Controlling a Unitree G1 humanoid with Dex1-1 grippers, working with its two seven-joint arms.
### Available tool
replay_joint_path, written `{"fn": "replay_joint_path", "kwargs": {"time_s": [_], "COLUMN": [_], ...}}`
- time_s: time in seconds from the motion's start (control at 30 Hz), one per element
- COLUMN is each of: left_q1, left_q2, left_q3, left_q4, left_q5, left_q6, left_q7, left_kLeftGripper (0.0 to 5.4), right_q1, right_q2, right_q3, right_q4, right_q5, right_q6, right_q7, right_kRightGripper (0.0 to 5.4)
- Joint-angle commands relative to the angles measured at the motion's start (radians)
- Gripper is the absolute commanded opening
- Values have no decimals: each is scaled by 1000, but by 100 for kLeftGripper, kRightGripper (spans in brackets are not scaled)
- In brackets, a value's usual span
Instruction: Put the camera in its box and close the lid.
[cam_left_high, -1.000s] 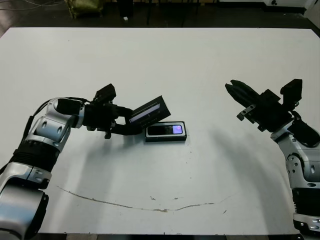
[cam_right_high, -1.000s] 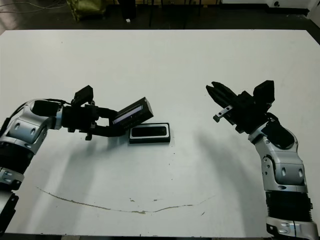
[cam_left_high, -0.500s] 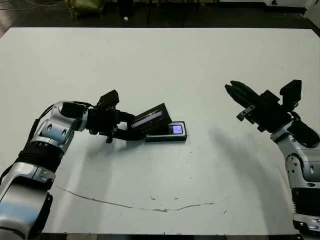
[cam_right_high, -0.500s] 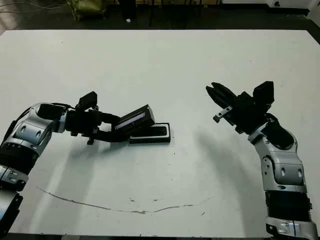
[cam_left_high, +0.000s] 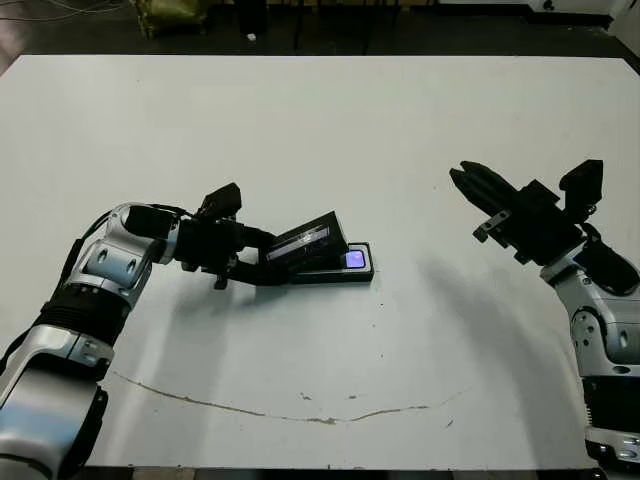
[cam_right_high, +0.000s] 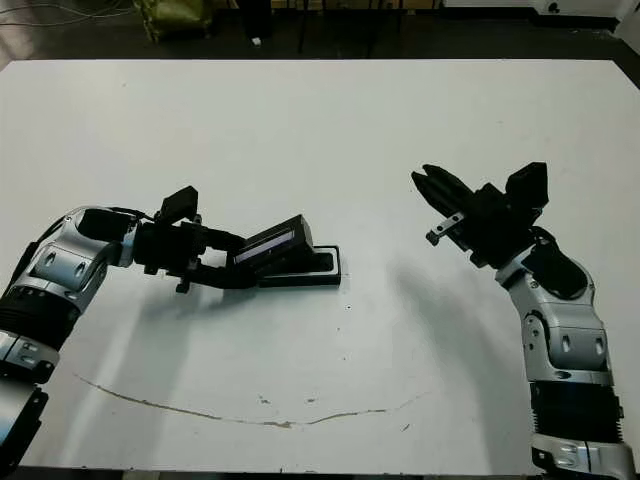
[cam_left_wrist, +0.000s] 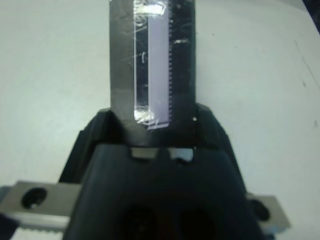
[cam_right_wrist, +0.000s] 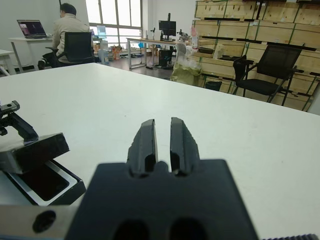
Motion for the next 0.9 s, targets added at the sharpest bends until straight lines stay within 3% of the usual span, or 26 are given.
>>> {"fn": "replay_joint_path", "kwargs": {"time_s": [0.03, 0.9], "left_q1": [27, 45], "left_q2": [-1, -117], "left_q3": [-20, -32], "left_q4": [-1, 23], "left_q5": [22, 48], "left_q6": [-6, -29], "left_q7": [-1, 170], "left_kLeftGripper": [221, 221], "right_q1": [23, 33], "right_q2": [-4, -3], "right_q3": [4, 9], "right_q4": [-5, -18], "right_q5": [-6, -10], "right_q6": [16, 16], "right_q7": [-7, -20], "right_kRightGripper": [0, 0]}}
